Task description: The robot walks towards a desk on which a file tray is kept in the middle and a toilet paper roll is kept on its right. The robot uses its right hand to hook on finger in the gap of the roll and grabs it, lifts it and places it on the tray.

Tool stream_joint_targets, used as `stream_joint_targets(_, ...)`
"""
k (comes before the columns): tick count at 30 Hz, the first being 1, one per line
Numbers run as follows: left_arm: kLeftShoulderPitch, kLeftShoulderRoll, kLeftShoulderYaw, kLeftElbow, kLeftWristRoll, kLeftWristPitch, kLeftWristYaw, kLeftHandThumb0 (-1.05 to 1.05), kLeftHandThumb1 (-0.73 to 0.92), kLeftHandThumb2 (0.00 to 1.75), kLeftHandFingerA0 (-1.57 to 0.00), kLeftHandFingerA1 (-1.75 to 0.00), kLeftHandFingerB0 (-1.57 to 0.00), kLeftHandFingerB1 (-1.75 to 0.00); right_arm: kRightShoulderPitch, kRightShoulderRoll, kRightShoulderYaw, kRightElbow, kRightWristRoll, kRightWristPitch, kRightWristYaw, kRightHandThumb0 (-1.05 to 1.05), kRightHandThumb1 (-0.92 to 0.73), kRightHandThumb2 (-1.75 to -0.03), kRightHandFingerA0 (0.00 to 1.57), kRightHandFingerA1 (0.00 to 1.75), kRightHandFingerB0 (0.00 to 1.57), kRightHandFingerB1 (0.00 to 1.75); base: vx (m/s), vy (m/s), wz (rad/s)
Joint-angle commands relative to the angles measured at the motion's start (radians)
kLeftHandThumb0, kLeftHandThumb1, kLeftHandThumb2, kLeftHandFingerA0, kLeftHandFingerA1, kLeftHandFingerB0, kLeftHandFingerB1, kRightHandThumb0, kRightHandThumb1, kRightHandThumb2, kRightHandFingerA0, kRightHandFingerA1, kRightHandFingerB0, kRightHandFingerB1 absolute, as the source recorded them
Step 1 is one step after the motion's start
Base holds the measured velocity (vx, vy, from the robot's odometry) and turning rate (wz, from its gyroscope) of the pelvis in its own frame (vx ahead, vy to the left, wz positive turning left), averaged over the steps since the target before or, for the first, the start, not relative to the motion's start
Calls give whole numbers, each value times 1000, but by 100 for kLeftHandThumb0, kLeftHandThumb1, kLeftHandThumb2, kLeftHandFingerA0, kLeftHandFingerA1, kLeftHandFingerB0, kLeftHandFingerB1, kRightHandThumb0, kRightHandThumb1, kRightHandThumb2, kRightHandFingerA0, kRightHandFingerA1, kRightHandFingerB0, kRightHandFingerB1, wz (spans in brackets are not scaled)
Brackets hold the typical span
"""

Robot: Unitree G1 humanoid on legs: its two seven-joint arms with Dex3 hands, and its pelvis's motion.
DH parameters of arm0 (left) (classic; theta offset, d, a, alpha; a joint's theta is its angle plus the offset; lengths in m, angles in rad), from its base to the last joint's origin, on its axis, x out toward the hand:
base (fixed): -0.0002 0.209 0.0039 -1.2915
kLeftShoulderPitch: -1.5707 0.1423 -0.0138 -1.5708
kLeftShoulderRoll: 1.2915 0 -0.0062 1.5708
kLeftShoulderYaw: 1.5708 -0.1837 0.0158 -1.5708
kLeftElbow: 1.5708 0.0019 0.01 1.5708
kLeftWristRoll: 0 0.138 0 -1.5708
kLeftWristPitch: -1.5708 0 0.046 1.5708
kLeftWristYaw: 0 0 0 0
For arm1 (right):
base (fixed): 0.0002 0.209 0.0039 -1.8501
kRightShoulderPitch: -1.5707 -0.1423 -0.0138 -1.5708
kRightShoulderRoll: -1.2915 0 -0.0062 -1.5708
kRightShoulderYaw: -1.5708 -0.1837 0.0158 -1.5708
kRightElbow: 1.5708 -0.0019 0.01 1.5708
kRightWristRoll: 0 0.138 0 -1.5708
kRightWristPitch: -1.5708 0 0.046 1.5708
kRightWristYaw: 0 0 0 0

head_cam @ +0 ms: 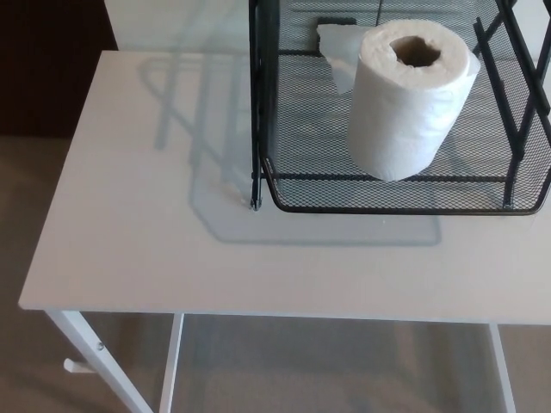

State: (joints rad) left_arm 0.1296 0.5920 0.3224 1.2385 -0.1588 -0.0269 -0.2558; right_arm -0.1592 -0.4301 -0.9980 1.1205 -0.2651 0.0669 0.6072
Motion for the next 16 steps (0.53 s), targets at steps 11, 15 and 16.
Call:
stream_joint_targets(11,-12,32,-18,25,24,52,-4,-77,80,113,-25,-63,-7,-42,31,48,-148,70,306,119,-407,-25,-59,-62,31,104,42,73,0,0,0)
stream_joint_targets(15,-9,30,-7,26,7,53,-10,-76,92,78,-21,-62,-7,-31,36,48,-137,70,321,120,-414,-25,-59,-62,31,104,42,73,0,0,0)
stream_joint_targets(16,-7,32,-13,23,14,48,-8,-76,80,113,-24,-62,-7,-41,37,50,-133,71,326,119,-417,-25,-59,-62,31,104,42,73,0,0,0)
